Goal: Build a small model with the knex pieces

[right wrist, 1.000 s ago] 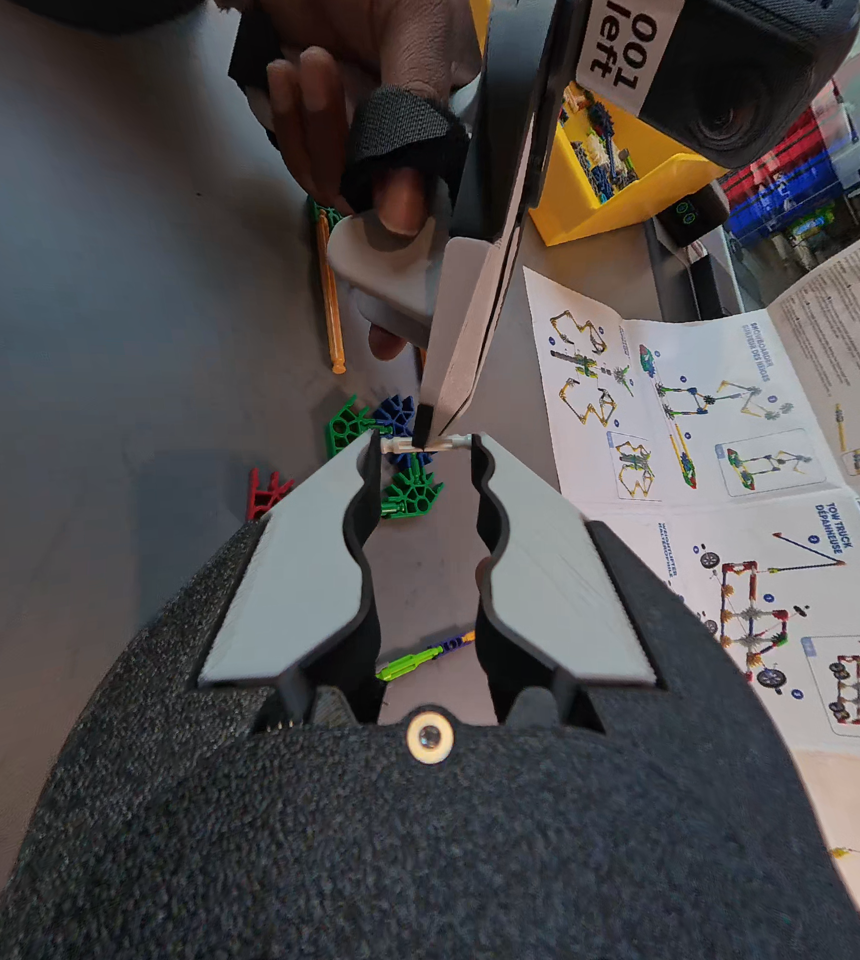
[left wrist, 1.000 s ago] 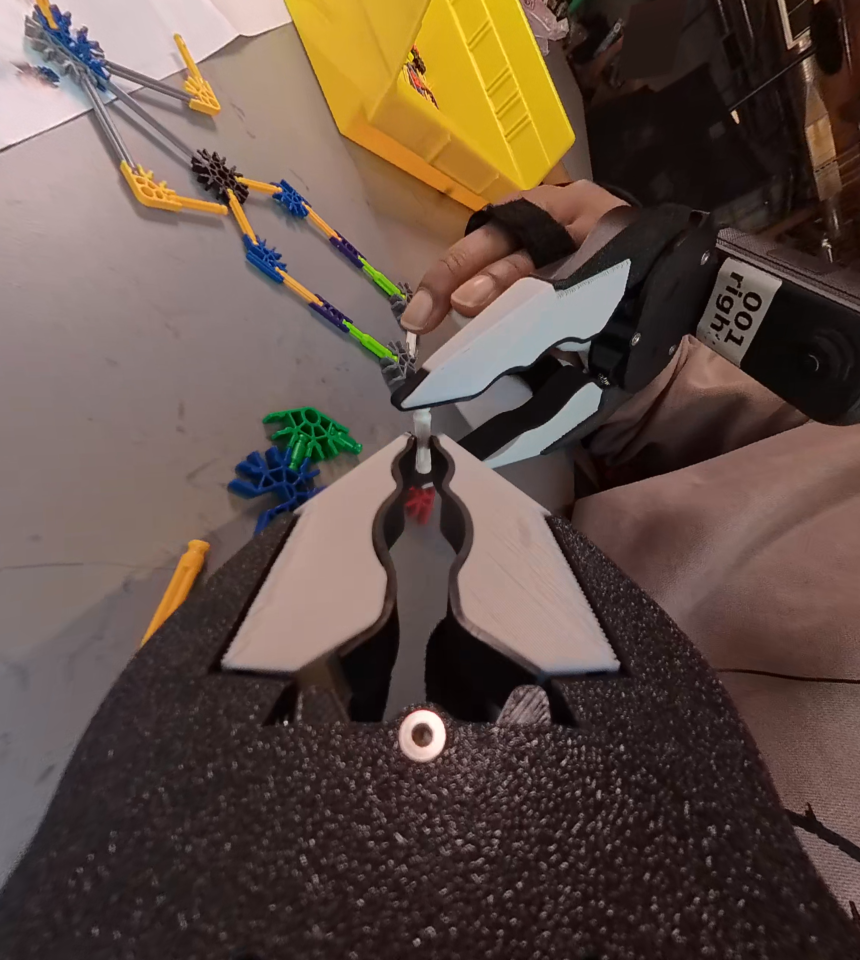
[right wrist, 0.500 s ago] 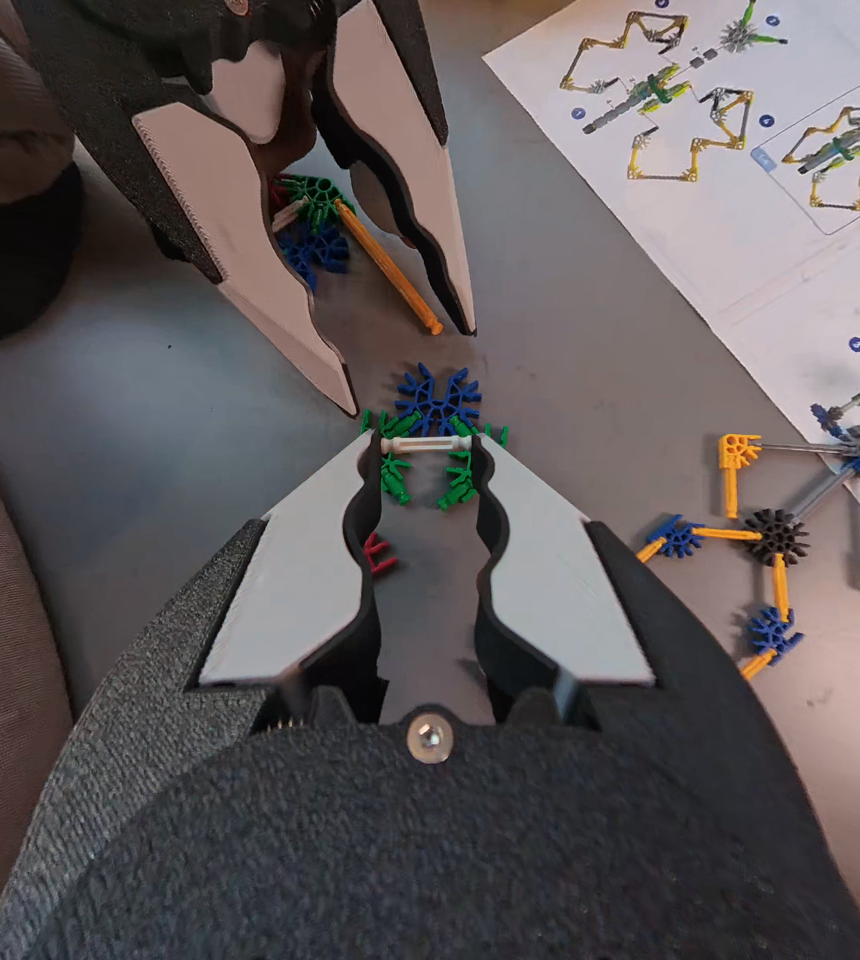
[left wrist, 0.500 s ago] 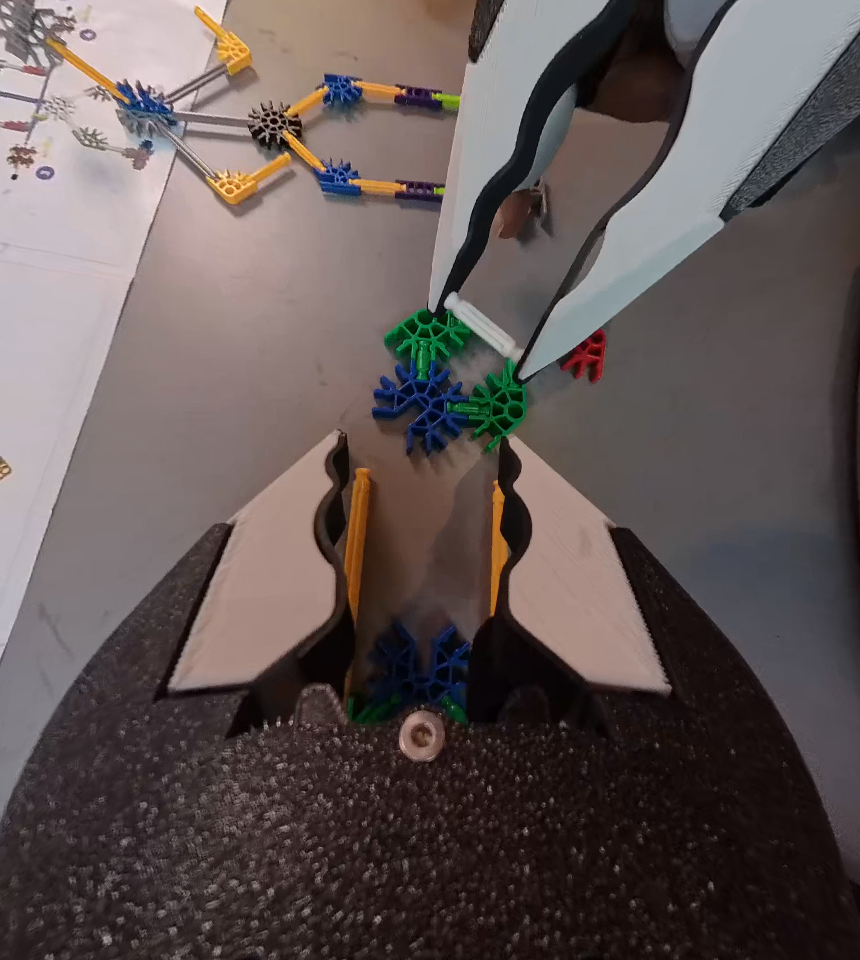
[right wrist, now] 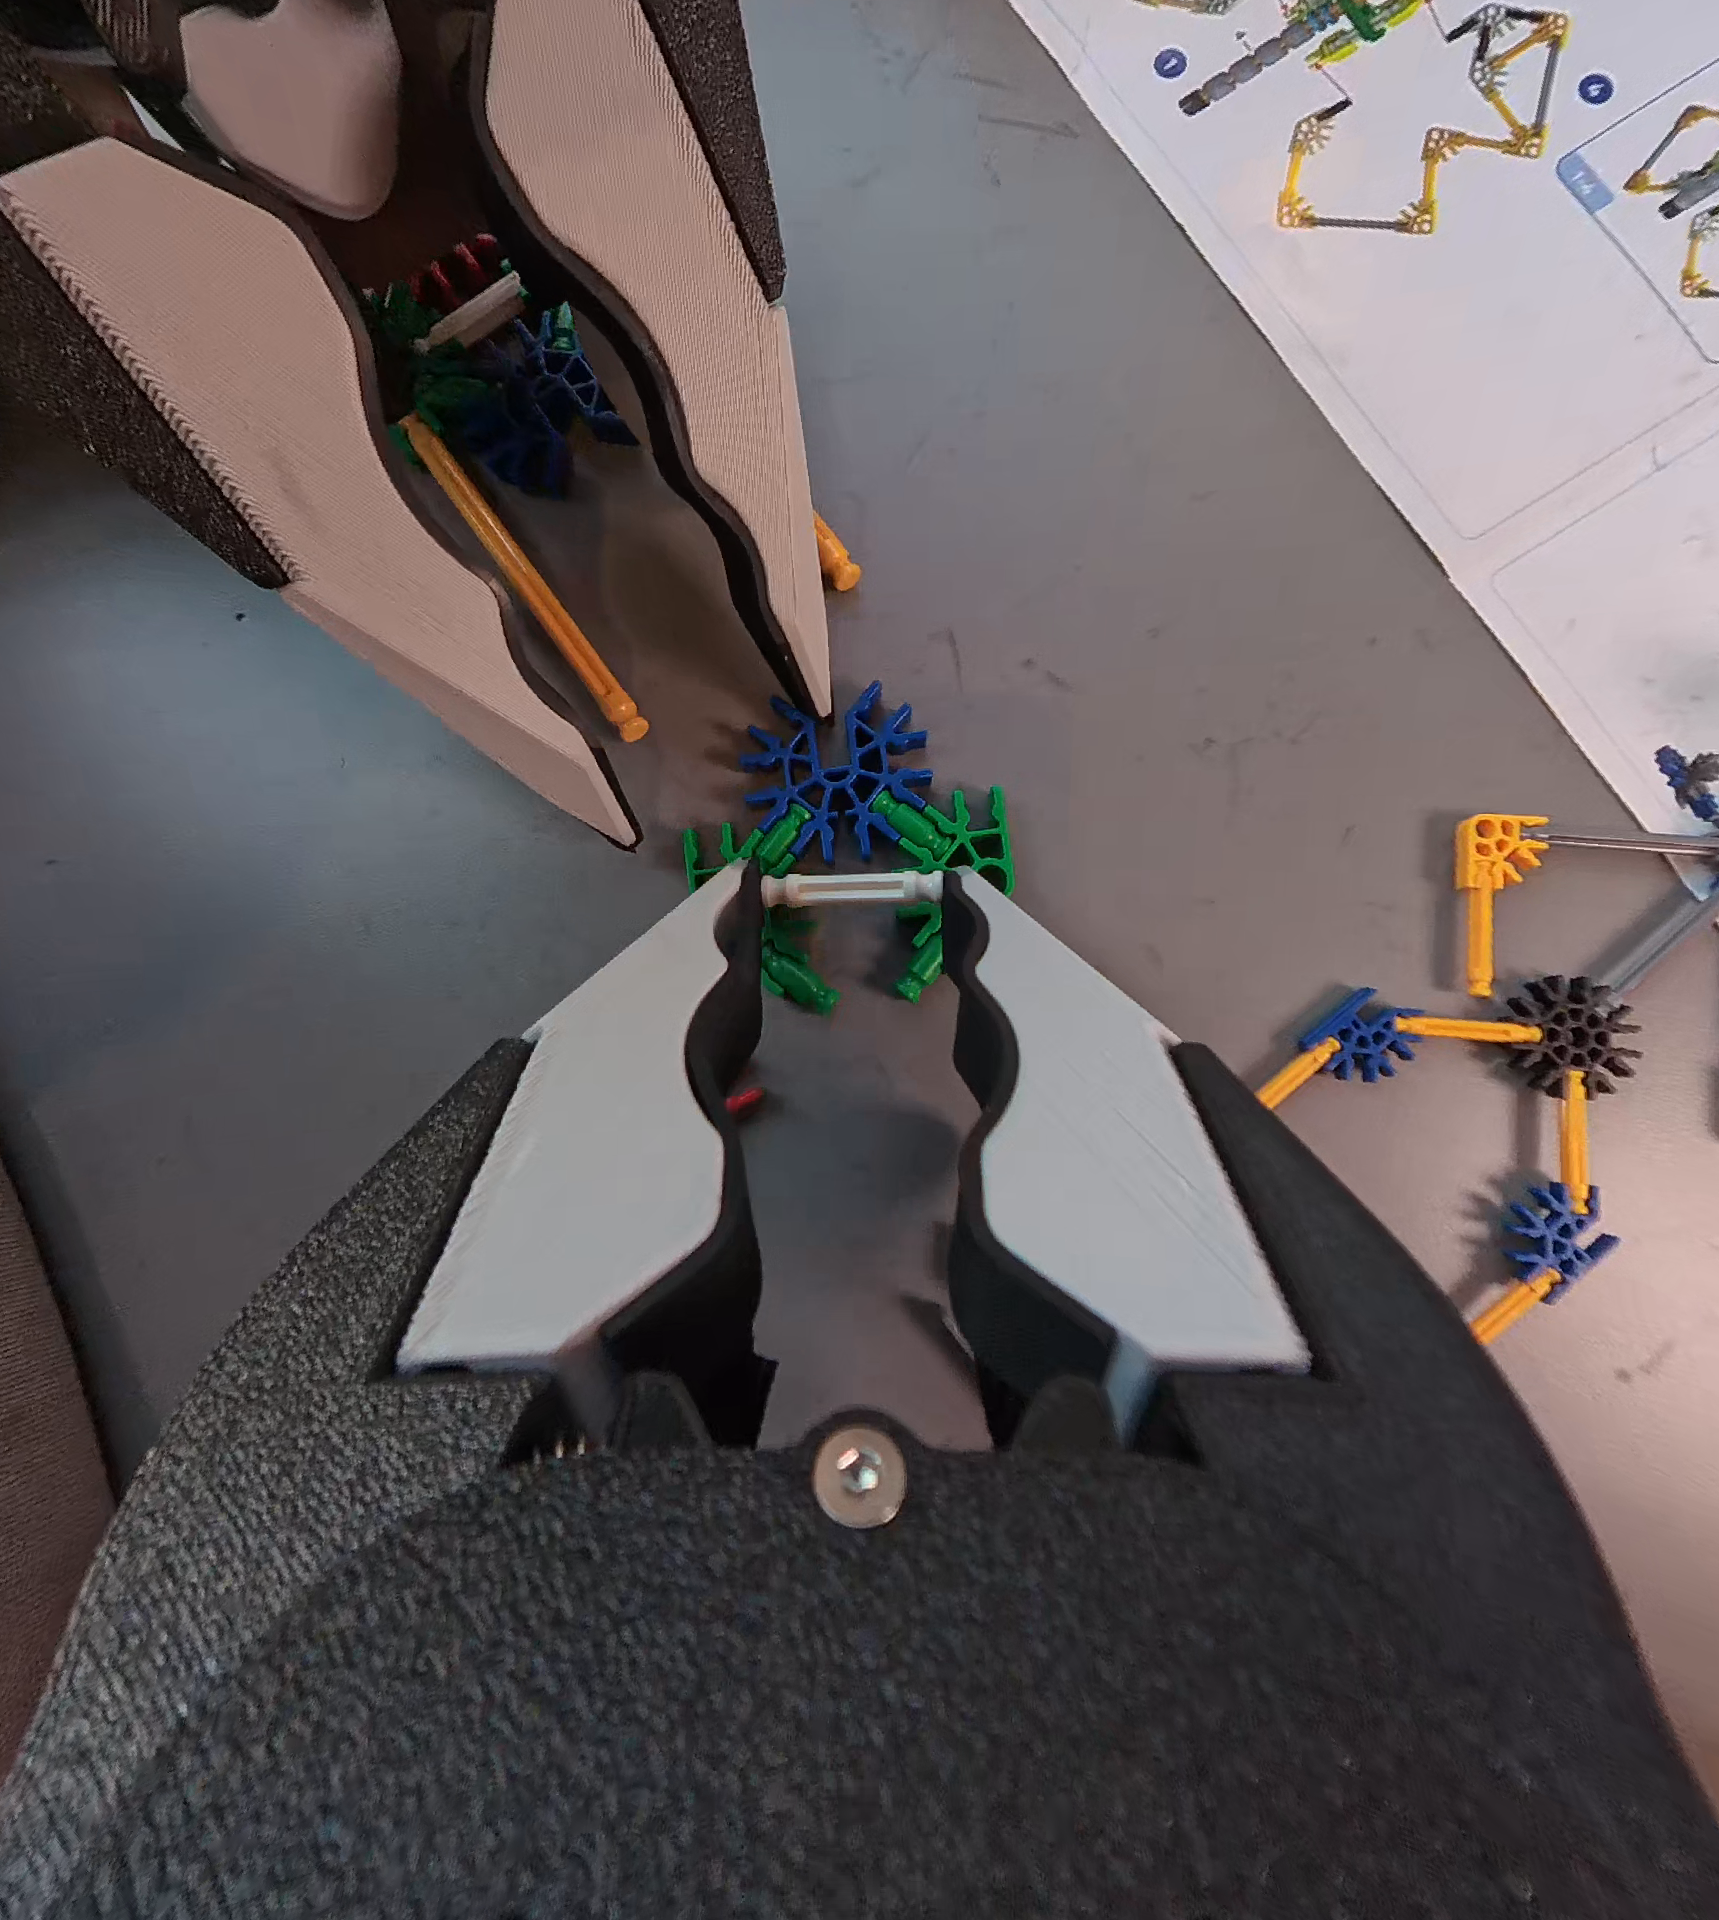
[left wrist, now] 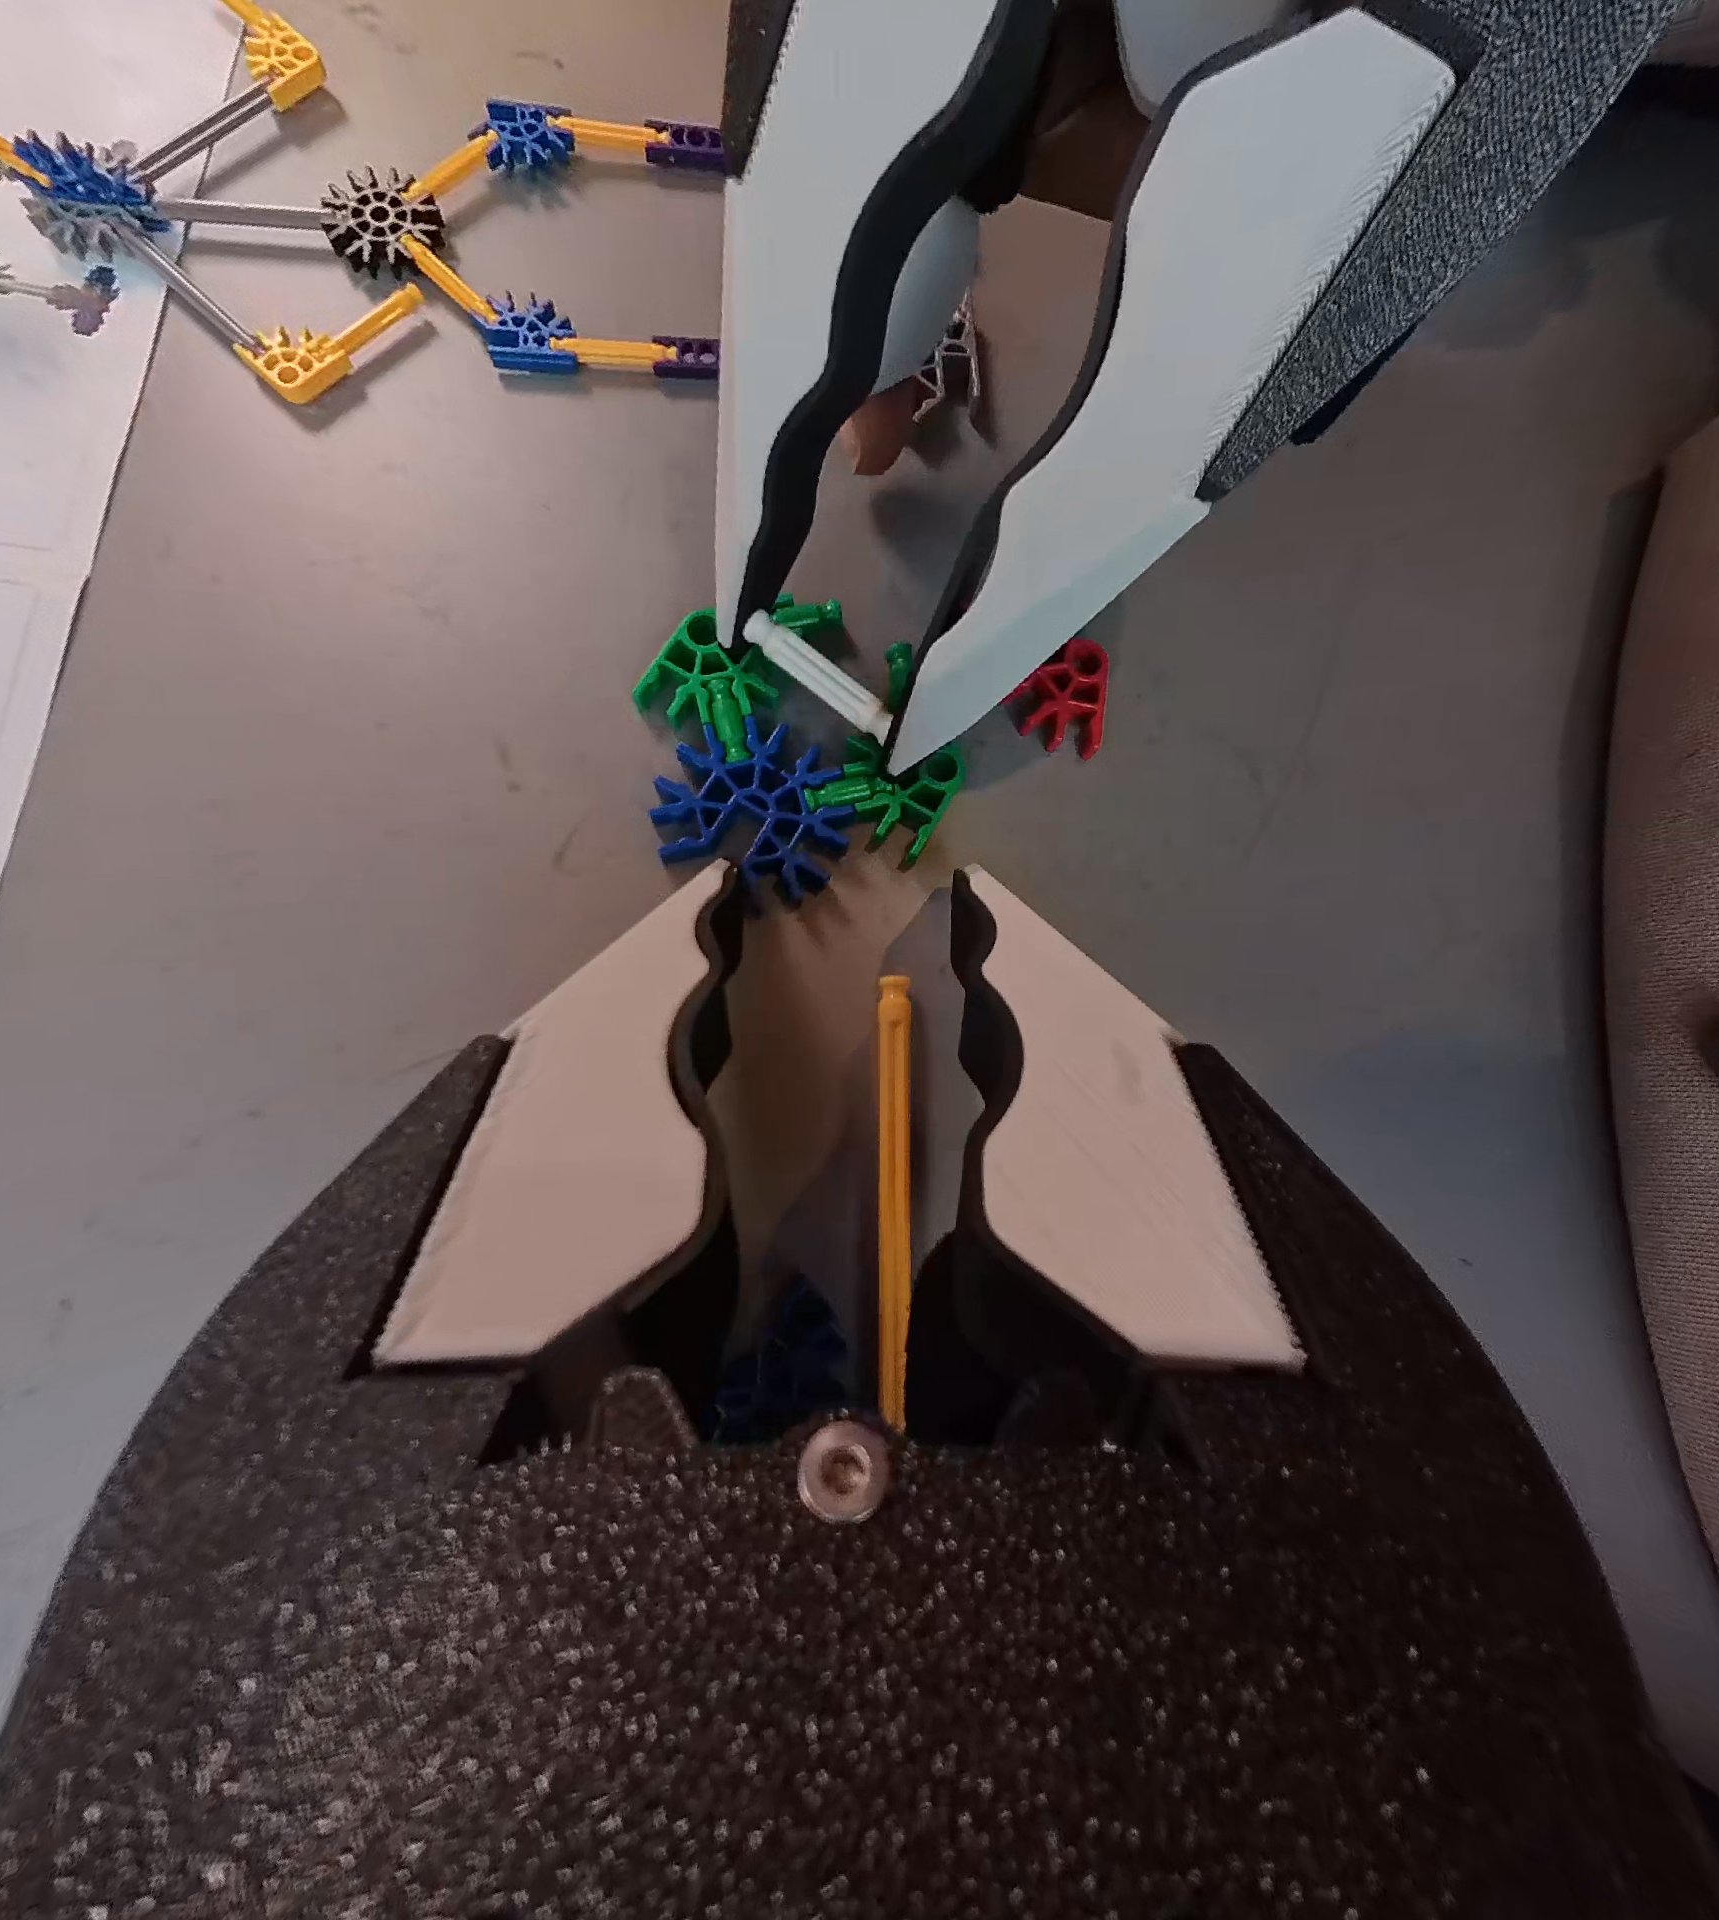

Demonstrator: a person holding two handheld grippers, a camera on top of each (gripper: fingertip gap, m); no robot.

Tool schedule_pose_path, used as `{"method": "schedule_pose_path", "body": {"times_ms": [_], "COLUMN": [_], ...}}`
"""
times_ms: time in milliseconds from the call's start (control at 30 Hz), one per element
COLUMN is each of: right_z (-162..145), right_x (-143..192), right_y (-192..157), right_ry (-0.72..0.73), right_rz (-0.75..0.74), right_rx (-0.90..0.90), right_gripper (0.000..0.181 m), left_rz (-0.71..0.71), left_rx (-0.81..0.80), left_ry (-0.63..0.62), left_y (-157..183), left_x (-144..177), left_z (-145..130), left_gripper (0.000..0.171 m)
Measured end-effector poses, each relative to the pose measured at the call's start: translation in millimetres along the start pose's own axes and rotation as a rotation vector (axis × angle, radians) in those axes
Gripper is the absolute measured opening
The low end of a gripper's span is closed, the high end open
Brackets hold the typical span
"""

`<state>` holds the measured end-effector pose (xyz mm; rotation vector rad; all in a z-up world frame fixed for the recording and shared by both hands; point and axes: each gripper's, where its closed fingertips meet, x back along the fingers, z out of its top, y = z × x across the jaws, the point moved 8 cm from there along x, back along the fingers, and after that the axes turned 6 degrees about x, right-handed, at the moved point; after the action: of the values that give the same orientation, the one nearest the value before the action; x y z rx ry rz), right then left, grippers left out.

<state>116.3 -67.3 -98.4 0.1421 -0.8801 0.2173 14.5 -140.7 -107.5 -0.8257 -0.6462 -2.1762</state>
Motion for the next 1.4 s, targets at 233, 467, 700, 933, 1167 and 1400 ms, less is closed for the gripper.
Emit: {"method": "schedule_pose_path", "body": {"times_ms": [233,467,700,933,1167,1400], "right_z": [-1,-1,3,0,6,12], "right_x": [1,4,14,4,2,-2], "right_y": [0,3,10,8,7,6], "right_ry": [0.003,0.059,0.091,0.015,-0.077,-0.16], "right_rz": [0.019,0.074,0.074,0.071,0.052,0.057], "right_rx": [0.084,0.186,0.124,0.136,0.193,0.275], "right_gripper": [0.033,0.038,0.012,0.002,0.0,0.0], "left_rz": [-0.005,-0.001,0.047,0.057,0.08,0.082], "left_rx": [0.004,0.002,-0.002,-0.028,-0.045,-0.045], "left_ry": [0.012,0.018,0.094,0.038,0.031,0.036], "left_y": [-1,-1,-9,-10,-8,-8], "left_x": [0,1,7,-4,-4,-4], "left_z": [-1,-1,5,2,2,2], "left_gripper": [0.039,0.037,0.036,0.036,0.036,0.036]}}
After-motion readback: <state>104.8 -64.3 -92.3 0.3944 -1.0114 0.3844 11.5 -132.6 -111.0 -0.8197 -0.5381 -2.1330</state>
